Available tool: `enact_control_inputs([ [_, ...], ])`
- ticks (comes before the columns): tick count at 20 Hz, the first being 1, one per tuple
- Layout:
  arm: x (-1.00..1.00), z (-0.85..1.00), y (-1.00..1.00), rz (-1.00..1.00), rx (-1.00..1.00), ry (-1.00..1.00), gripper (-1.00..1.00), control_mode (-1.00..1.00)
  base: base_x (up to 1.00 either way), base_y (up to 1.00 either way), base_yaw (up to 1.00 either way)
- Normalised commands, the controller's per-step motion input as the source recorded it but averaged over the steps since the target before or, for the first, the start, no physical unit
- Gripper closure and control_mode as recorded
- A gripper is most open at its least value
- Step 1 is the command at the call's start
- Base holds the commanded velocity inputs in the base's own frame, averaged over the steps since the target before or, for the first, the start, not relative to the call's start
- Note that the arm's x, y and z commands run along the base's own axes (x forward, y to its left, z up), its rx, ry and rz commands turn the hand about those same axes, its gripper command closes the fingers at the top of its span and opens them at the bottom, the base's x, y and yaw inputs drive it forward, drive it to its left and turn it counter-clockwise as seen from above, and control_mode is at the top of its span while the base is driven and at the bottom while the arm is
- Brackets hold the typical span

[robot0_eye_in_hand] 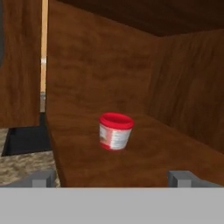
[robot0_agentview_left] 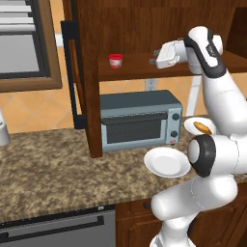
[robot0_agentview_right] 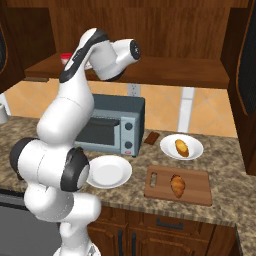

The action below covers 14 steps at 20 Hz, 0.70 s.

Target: From the different types of pastries on the counter, select a croissant and place it on the cutting board. Then retrieve a jar of jam from the cabinet and place it alongside the croissant on the cutting board.

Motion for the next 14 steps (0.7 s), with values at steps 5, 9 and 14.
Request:
enact_control_inputs([
  [5, 0.21, 0.00, 0.26, 0.00, -0.06, -0.04, -1.00, -1.00, 0.00, 0.00, 0.00],
  [9, 0.30, 0.00, 0.34, 0.00, -0.08, 0.00, -1.00, -1.00, 0.00, 0.00, 0.00],
  [14, 0.28, 0.00, 0.27, 0.00, -0.06, 0.00, -1.00, -1.00, 0.00, 0.00, 0.00],
])
